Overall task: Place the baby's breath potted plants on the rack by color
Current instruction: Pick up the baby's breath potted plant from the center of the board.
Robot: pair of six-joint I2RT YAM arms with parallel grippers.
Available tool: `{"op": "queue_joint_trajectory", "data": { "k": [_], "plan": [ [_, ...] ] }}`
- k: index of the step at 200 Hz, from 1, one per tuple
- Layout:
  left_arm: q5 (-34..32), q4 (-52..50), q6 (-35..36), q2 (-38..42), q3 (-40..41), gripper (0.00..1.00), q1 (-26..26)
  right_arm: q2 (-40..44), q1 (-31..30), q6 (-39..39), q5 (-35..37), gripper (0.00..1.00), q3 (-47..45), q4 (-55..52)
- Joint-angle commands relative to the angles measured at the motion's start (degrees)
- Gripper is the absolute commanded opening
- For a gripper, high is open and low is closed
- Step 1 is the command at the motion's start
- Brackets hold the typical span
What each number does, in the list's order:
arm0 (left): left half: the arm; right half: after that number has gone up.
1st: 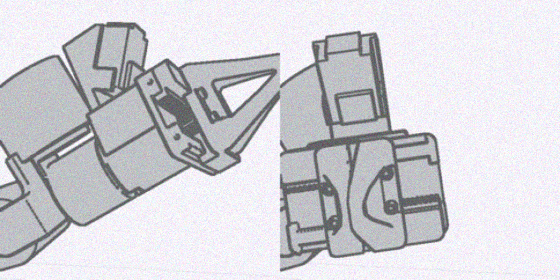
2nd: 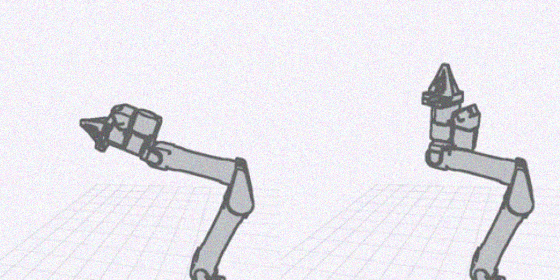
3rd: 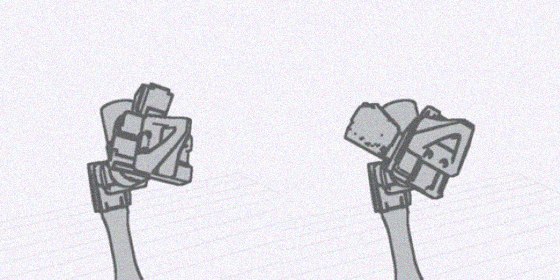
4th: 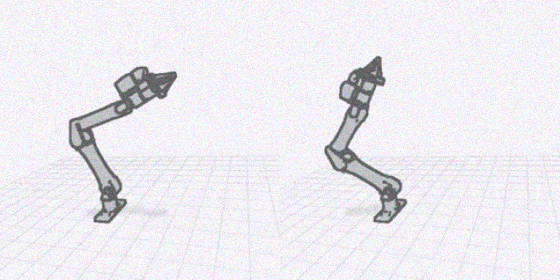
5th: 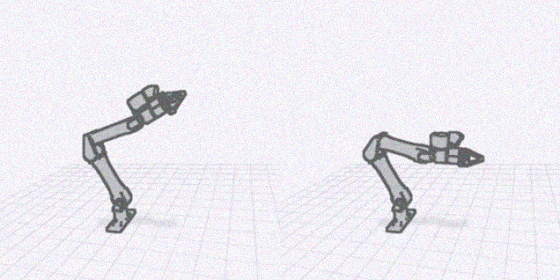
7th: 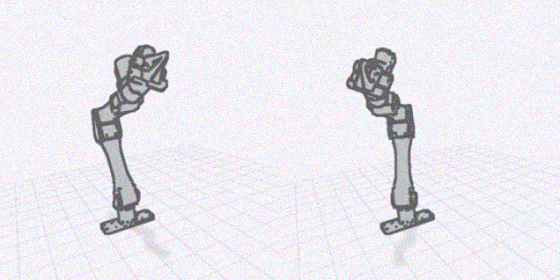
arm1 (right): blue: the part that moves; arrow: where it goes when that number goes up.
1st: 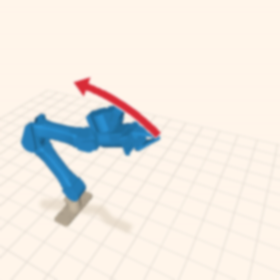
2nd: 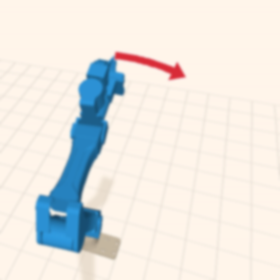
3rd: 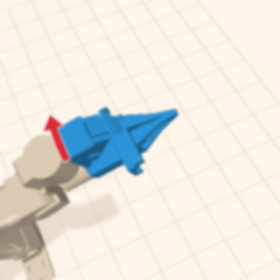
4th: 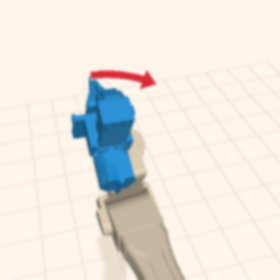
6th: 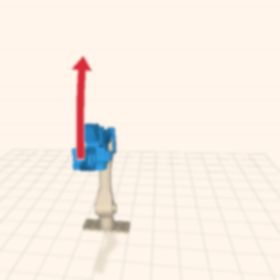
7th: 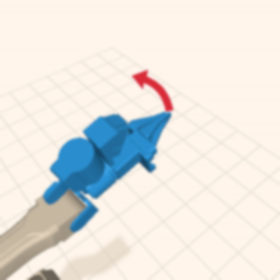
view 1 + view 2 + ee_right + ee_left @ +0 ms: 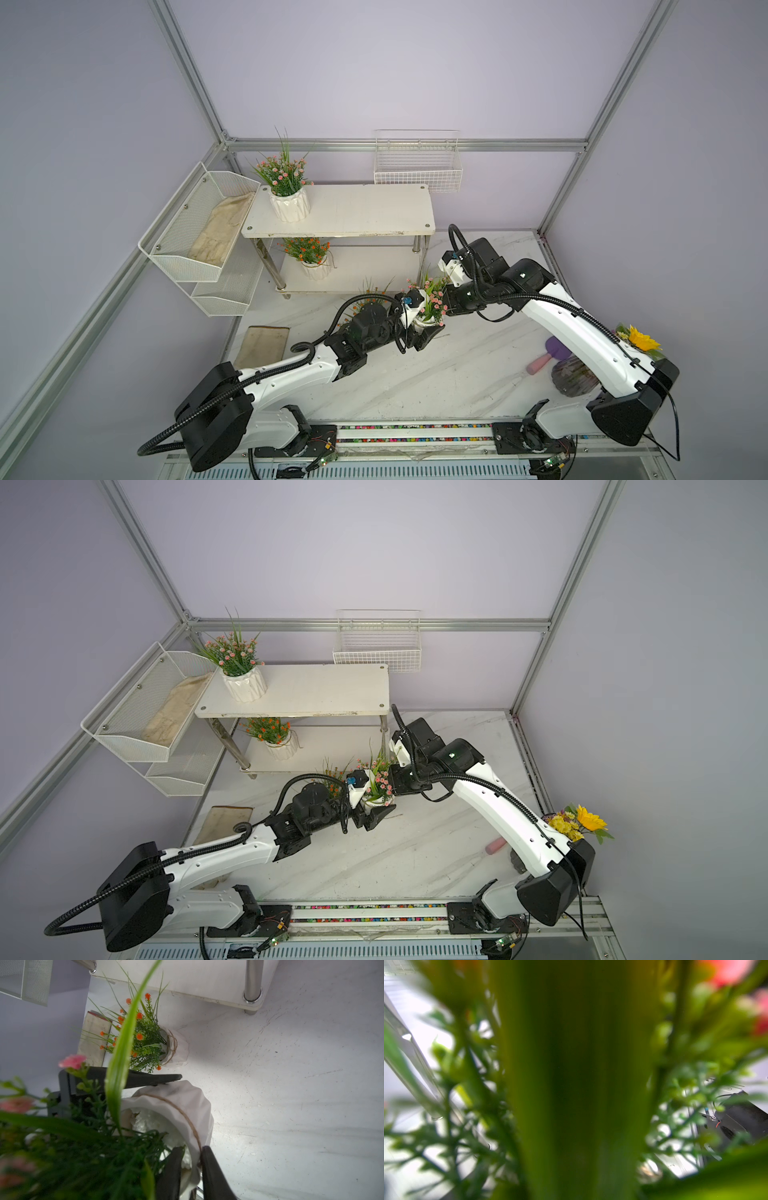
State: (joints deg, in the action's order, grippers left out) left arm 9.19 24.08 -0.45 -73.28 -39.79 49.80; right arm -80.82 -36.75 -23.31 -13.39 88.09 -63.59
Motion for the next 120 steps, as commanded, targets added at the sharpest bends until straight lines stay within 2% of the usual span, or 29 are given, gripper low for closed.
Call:
{"op": "queue_joint_trajectory", "data": {
  "k": [1,28,68,86,120],
  "plan": [
    [-2.2,0.6,-1.1,1.6,-4.3,0.31,0.2,3.7,-0.1,0.2,-0.3,0.29,0.9,3.4],
    [-3.7,-1.2,-1.0,2.8,-5.1,0.29,0.1,4.6,1.1,0.1,1.4,0.31,1.5,2.9],
    [-7.7,-9.1,0.1,5.3,-10.4,0.25,0.0,9.0,4.9,-0.3,8.9,0.34,2.3,1.6],
    [-10.3,-12.8,0.2,6.4,-14.1,0.25,0.0,10.7,5.8,-0.4,13.0,0.34,1.4,0.6],
    [-16.1,-19.7,1.9,6.4,-22.6,0.25,-0.6,14.1,7.2,-0.9,15.4,0.35,-1.1,0.8]
  ]
}}
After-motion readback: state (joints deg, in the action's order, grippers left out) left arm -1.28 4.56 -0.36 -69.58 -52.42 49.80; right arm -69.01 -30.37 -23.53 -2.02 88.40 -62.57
